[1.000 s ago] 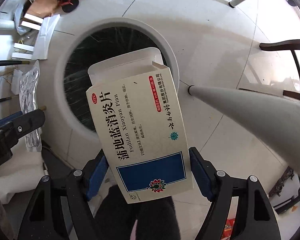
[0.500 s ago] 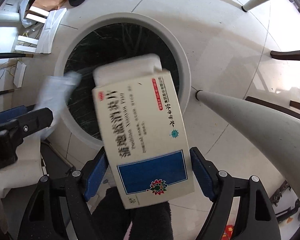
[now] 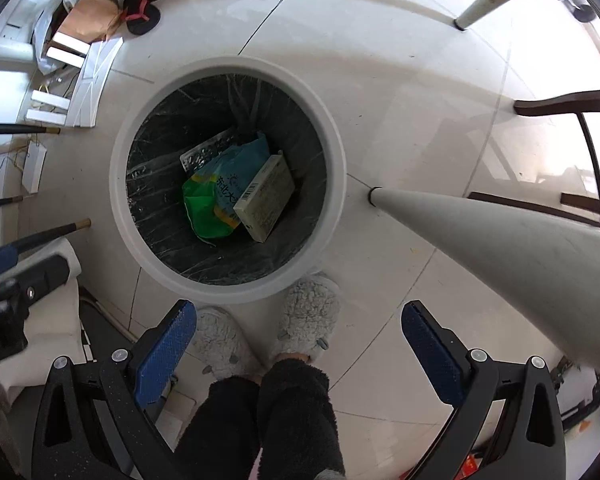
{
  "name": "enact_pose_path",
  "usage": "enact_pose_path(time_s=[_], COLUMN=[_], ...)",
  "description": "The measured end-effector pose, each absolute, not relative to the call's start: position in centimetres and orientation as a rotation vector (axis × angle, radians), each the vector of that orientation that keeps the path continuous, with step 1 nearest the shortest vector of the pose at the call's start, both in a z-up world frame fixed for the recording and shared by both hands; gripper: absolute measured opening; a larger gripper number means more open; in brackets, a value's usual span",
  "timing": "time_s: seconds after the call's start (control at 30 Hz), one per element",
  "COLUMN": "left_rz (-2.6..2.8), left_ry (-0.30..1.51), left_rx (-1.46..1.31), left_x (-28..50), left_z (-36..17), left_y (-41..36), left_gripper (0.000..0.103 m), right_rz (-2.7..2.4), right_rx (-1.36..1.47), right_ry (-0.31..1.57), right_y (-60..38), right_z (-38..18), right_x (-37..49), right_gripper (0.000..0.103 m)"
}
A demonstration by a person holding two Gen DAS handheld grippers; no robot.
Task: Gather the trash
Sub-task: 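Open both grippers to drop the blister pack and box into the bin, then grasp the blue plastic bag with the left gripper while the right grasps the red snack wrapper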
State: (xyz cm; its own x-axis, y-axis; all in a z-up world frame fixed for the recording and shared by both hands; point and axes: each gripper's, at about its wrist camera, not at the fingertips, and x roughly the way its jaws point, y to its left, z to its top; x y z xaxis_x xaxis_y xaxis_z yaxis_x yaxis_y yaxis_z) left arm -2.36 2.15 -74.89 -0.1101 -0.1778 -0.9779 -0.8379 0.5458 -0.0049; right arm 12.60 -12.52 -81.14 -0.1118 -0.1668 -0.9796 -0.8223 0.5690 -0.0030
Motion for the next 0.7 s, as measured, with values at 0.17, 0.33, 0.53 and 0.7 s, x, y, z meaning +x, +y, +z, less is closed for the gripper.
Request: enact_pose_path(time_s=[0.17, 0.33, 0.53, 0.7], left_rz=[0.729, 0.739, 0.74, 0.746], left_ry=[1.615, 1.615, 1.595, 1.518], left_rx=[-0.877, -0.883, -0.867, -0.836], left_x=[-4.2, -6.0, -7.7, -8.4], left_z=[-70.9, -65.8, -58.6, -50.3], left_y=[0.7, -1.0, -3.1, -4.4], left_gripper=[0.1, 0.1, 0.1, 0.1], right_rz=[0.671, 0.661, 0.678, 0.719], right_rx=[-0.797, -0.761, -0.733, -0.688], right_ry=[1.612, 1.617, 1.625, 1.65], right_y=[-13.8, -15.5, -17.6, -19.3], right_z=[-77.0, -72.1, -65.1, -57.7], right_x=[11.7, 10.4, 8.3, 6.7], right_gripper=[0.103, 0.103, 0.103, 0.103])
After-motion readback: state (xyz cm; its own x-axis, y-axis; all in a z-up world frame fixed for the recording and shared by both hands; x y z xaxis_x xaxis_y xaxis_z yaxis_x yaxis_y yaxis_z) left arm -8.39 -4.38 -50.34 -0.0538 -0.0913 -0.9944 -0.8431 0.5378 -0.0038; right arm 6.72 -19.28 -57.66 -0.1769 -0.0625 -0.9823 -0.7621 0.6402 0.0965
